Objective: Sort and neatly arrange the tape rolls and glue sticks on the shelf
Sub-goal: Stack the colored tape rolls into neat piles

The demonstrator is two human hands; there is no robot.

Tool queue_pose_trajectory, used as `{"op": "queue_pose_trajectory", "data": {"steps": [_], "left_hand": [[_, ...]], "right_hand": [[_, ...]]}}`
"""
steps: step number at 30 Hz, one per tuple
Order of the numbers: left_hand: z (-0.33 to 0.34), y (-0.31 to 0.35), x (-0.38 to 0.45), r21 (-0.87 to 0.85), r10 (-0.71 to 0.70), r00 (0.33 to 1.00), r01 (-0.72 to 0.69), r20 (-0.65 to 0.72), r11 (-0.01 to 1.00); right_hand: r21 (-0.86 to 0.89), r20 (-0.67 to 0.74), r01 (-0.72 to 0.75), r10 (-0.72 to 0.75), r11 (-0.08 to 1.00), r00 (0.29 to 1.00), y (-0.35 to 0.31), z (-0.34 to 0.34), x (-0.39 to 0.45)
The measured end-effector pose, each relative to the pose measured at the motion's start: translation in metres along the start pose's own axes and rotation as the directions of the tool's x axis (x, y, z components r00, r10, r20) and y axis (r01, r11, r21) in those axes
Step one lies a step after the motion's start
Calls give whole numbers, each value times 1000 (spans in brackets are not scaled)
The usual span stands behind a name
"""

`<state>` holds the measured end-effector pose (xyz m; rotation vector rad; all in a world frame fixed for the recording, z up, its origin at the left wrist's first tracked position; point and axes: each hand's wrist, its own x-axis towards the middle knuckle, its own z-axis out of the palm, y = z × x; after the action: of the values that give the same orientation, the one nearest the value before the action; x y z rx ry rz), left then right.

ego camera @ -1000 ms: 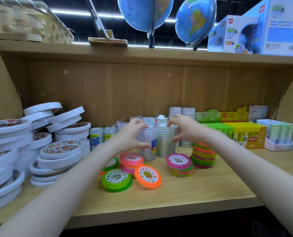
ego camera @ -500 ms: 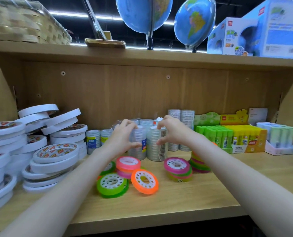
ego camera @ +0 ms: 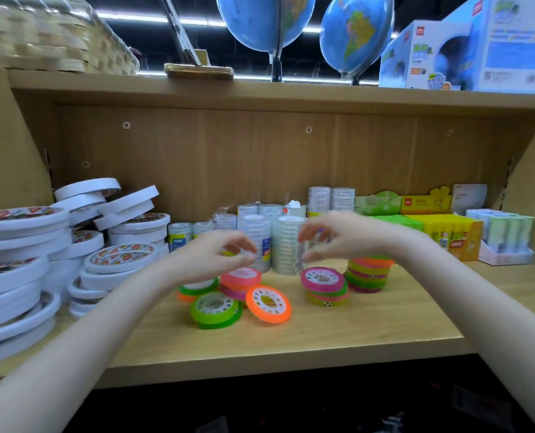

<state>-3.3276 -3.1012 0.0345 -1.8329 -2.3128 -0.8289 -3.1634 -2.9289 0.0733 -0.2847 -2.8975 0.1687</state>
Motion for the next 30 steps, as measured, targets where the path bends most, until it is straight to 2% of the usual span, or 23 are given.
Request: {"op": "queue_pose_trajectory", "data": {"steps": [1,3,5,7,9,12,18,21,23,25,28,30], "left_hand": [[0,1,-7,27,-11,997,8,83,1000],[0,-3,-19,98,-50,989,37,136,994],[-2,-9,-29,110,-144,973,126,181,986],[-3,-16,-36,90,-218,934,201,283,976],[-1,-18,-43,84,-217,918,200,331,976],[8,-18,-48,47,-164,946,157,280,986],[16,-15,-47,-94,-125,982,139,142,986],[14,-18,-48,-115,-142,987,150,76,982],[13,-19,-48,-99,-169,982,177,79,979],[12,-19,-48,-82,-195,976,203,96,976],[13,-16,-49,-63,-202,973,209,108,976],[18,-11,-50,-45,-181,981,184,70,982]], "right_hand": [[-46,84,-15,19,999,996,0,6,-7],[-98,176,-47,64,994,982,3,22,-16],[-99,137,-67,81,993,987,6,34,-17],[-140,53,-55,63,989,997,4,40,-15],[-97,-47,5,-10,995,999,-7,42,-12],[118,-72,124,-116,985,991,-32,49,-12],[84,-29,92,-90,992,996,-41,57,-17],[226,-162,62,-25,972,987,-33,36,-10],[316,-237,51,27,947,971,-32,31,4],[337,-192,20,47,941,980,-38,37,20],[211,6,-14,13,977,1000,-50,58,40],[193,91,-9,-9,981,996,-52,63,41]]}}
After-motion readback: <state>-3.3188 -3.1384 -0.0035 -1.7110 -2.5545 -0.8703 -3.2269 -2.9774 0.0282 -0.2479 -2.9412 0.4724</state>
